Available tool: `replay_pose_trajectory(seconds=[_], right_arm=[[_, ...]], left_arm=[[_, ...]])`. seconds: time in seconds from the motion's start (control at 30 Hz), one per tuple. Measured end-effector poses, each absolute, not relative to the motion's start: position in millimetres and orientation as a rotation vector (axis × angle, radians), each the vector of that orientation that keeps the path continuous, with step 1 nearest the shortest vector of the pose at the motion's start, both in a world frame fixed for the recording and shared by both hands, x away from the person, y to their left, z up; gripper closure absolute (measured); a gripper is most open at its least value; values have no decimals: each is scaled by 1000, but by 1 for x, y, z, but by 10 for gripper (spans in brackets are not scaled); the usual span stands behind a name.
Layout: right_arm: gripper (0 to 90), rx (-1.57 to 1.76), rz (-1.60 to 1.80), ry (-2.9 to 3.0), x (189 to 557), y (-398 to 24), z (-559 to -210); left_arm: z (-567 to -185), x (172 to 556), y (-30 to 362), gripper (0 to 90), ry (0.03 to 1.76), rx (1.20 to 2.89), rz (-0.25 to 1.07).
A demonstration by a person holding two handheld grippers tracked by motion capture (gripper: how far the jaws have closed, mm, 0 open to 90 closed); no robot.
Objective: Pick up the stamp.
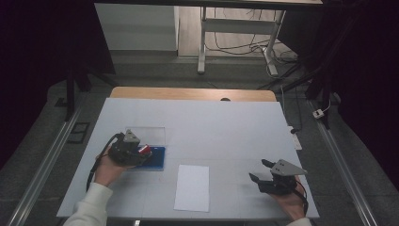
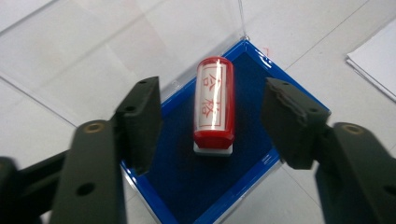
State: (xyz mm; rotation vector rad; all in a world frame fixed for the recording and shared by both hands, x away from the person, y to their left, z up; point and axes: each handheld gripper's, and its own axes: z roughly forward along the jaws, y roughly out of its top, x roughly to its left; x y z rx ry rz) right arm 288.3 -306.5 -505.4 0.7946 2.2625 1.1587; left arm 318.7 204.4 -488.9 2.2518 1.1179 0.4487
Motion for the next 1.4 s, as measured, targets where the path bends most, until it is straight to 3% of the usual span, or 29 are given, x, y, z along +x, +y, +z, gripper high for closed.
replay_pose_trajectory(seconds=[0.37, 0.67, 1.4], right_arm=[[276, 796, 1151, 2260, 288, -307, -506], [281, 795, 1145, 2258, 288, -308, -507], [292, 797, 1128, 2265, 286, -309, -507]], left_arm=[[-490, 320, 203, 591, 1099, 2250, 464], [-492, 321, 201, 684, 1096, 2261, 455], [-487, 318, 201, 709, 1078, 2229, 452]])
